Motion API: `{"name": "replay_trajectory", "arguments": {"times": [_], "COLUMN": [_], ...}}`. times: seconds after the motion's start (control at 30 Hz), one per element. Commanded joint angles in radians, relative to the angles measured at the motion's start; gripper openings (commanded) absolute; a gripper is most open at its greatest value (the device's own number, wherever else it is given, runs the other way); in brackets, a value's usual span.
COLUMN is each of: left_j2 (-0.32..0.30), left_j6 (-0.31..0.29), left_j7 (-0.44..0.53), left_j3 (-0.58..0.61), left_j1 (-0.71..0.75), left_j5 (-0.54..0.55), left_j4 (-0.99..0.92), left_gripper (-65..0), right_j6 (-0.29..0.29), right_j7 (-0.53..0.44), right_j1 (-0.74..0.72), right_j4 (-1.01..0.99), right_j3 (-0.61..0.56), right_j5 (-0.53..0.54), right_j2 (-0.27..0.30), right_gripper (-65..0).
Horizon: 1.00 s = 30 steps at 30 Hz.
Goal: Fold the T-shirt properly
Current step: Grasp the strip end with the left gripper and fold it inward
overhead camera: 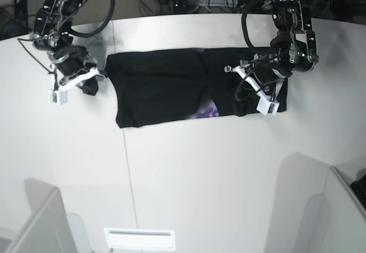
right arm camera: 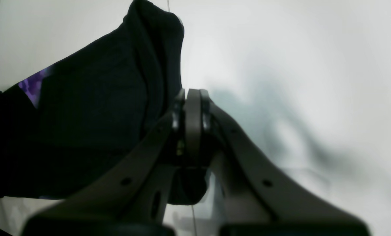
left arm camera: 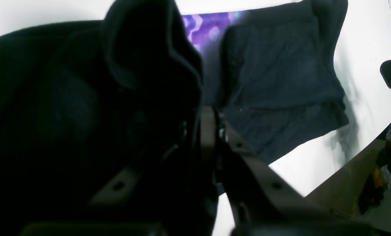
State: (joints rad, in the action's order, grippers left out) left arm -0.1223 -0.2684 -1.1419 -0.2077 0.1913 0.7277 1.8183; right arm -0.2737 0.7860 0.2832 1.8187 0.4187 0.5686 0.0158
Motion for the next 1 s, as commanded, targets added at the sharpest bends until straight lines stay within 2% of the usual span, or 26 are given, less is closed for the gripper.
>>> {"name": "replay_trajectory", "arguments": {"times": [0.0, 0.53, 0.8, 0.9, 0.97], "left_j2": [-0.004, -0.004, 0.033, 0.057, 0.063], "left_j6": [-0.006, -0.006, -0.006, -0.006, -0.006], "left_j7": [0.013, 0.013, 0.01, 0.01, 0.01], "left_j3": [-0.002, -0.002, 0.001, 0.003, 0.043], "left_j1": [-0.011, -0.014, -0.045, -0.069, -0.091], "left_j5": [0.022, 0.025, 0.025, 0.025, 0.025], "left_j4": [0.018, 0.01, -0.016, -0.051, -0.075], "left_gripper": [-65.0, -65.0, -32.6, -27.0, -26.5], "right_j6": [-0.009, -0.009, -0.009, -0.009, -0.009], "right_j7": [-0.02, -0.018, -0.018, -0.018, -0.018], "right_j1": [-0.006, -0.02, -0.02, -0.019, -0.019], "right_j4": [0.017, 0.017, 0.017, 0.017, 0.017], "right_j3": [0.004, 0.004, 0.004, 0.004, 0.004], "right_j5": [0.011, 0.011, 0.011, 0.011, 0.011], "right_j2": [0.006, 0.006, 0.006, 0.006, 0.006], "right_gripper": [-65.0, -65.0, -65.0, -65.0, -65.0]}}
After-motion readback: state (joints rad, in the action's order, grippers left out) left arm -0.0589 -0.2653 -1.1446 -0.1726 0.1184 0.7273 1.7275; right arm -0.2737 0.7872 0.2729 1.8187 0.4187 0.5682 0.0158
